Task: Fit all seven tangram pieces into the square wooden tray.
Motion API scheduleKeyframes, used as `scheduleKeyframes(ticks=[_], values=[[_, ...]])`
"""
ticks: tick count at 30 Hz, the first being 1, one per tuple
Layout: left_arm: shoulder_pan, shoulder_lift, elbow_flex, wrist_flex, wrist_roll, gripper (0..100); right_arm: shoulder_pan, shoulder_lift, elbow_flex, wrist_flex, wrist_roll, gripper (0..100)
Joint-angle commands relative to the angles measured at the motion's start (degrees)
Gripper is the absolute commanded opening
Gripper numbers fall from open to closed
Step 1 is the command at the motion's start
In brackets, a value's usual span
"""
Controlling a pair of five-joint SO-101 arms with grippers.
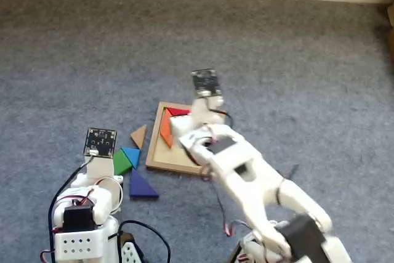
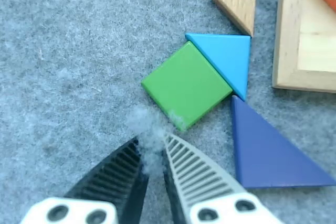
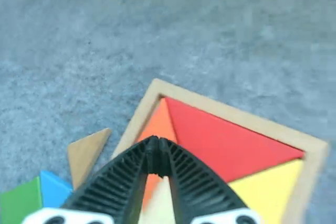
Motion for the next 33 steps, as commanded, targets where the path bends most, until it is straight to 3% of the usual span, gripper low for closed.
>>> scheduleKeyframes(ticks=[1,14,19,33], values=[[-0.5,-1.5,1.2,0.4,0.2,0,4.7,-14.6,6.8,-0.8,0.8,0.8],[-0.5,-1.5,1.2,0.4,0.2,0,19.2,-51.1,37.7,-0.5,0.8,0.8],[-0.5,-1.5,1.2,0.4,0.2,0,21.4,-63.3,47.9,0.4,0.8,0.8],[-0.5,-1.5,1.2,0.4,0.2,0,22.7,-84.9,50.2,33.8,0.8,0.8]])
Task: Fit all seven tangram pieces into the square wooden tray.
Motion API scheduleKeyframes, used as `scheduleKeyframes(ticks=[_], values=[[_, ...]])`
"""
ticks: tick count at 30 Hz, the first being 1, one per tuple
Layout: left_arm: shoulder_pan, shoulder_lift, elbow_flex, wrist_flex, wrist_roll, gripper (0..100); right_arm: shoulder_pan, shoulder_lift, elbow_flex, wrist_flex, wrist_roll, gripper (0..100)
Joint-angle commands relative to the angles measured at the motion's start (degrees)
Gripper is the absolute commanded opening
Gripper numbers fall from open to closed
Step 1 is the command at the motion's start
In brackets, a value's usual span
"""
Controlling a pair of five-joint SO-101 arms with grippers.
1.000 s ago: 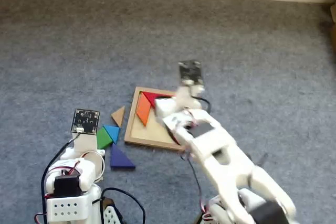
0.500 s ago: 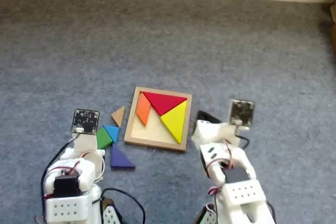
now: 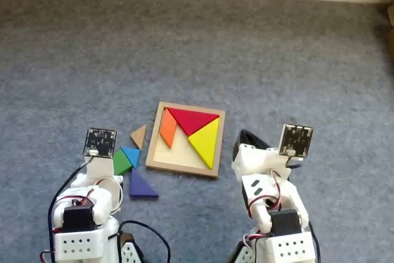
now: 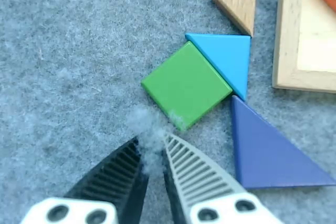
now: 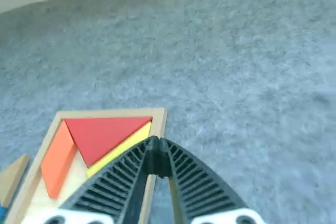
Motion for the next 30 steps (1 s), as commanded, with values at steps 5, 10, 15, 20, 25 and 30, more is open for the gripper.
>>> scheduleKeyframes(ticks=[5,10,15,20,25,30], values=[[-0.5,-1.5,1.2,0.4,0.2,0,0.7,-5.8,8.7,14.9,0.5,0.8],[-0.5,-1.5,1.2,0.4,0.2,0,0.7,-5.9,8.7,19.5,0.5,0.8],[-0.3,-1.5,1.2,0.4,0.3,0,0.7,-5.9,8.7,24.0,0.5,0.8],[-0.2,-1.5,1.1,0.4,0.3,0,0.7,-6.0,8.7,25.2,0.5,0.8],[0.9,-1.5,1.1,0.4,0.4,0,-1.0,-6.3,8.7,30.5,0.5,0.8],[1.0,-1.5,1.1,0.4,0.2,0,-1.5,-6.4,8.7,31.3,0.5,0.8]])
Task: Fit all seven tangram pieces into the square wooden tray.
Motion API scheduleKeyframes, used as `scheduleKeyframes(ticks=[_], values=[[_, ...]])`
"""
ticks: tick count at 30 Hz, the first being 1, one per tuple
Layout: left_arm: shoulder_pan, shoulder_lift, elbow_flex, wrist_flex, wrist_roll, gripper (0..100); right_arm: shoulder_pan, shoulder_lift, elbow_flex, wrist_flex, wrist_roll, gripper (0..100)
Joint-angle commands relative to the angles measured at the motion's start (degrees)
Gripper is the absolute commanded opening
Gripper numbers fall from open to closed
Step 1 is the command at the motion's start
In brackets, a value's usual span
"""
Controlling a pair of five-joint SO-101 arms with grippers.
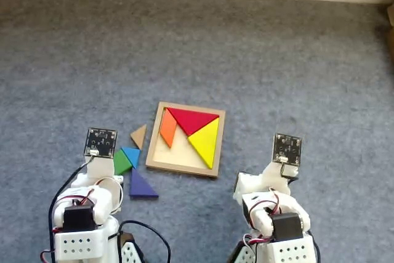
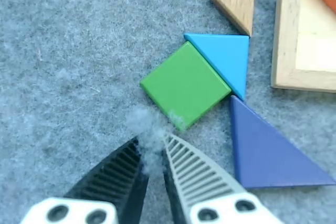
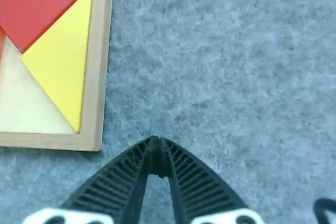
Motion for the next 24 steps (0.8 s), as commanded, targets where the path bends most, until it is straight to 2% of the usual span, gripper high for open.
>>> scheduleKeyframes(ticks=[1,5,7,10,12,16,20,24], values=[[0.5,-1.5,1.1,0.4,0.1,0,-0.9,-0.8,9.0,0.7,0.4,0.8],[-1.1,-1.5,-1.7,-0.3,-1.3,0,-0.7,-0.8,9.0,0.6,0.4,0.8],[-1.5,-1.5,-5.7,-1.1,-7.8,0,-0.7,-0.8,9.0,0.4,0.4,0.8],[-2.0,-1.5,-11.5,-1.4,-22.6,0,-0.7,-0.8,9.0,0.3,0.4,0.8],[-2.1,-1.5,-15.2,-1.5,-28.6,0,-0.7,-0.8,9.0,0.3,0.4,0.8],[-2.1,-0.9,-21.8,-0.7,-28.1,0,-0.6,-0.8,9.0,-0.4,0.4,0.8],[-2.1,-0.8,-26.9,5.3,-28.4,0,-0.6,-0.8,9.0,-1.5,0.4,0.8],[-2.1,3.2,-28.6,6.6,-28.4,0,-0.6,-0.8,9.0,-1.5,0.4,0.8]])
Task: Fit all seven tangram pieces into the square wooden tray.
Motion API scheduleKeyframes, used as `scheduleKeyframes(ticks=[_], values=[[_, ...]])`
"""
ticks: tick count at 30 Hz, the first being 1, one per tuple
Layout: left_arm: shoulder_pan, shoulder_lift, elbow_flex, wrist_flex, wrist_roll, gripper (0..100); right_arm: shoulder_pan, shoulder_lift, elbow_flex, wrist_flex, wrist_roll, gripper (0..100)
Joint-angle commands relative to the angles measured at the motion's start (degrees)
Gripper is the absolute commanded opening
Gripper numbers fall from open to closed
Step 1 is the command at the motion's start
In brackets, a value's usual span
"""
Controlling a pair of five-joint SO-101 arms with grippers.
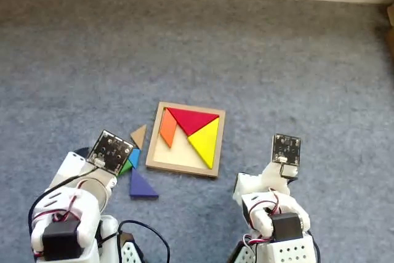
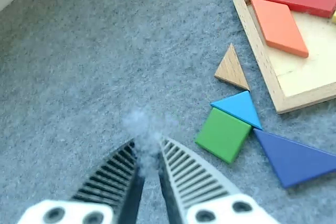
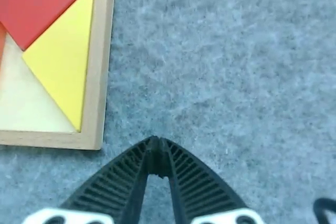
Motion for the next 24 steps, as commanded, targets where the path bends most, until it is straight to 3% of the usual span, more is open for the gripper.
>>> scheduleKeyframes(ticks=[1,6,10,14,24], values=[[-0.8,5.8,-4.4,0.9,-0.8,0,-0.4,-0.7,9.0,-1.5,0.4,0.8],[-0.4,23.3,-10.2,1.0,-0.7,2,-0.4,-0.7,9.0,-1.7,0.4,0.8],[0.0,36.4,-13.9,1.0,1.0,20,-0.4,-0.7,9.0,-1.7,0.4,0.8],[0.2,45.1,-15.2,-1.5,11.3,33,-0.4,-0.7,9.0,-1.7,0.4,0.8],[0.5,58.1,-14.9,-14.0,18.8,33,-0.3,-0.7,9.0,-1.8,0.4,0.8]])
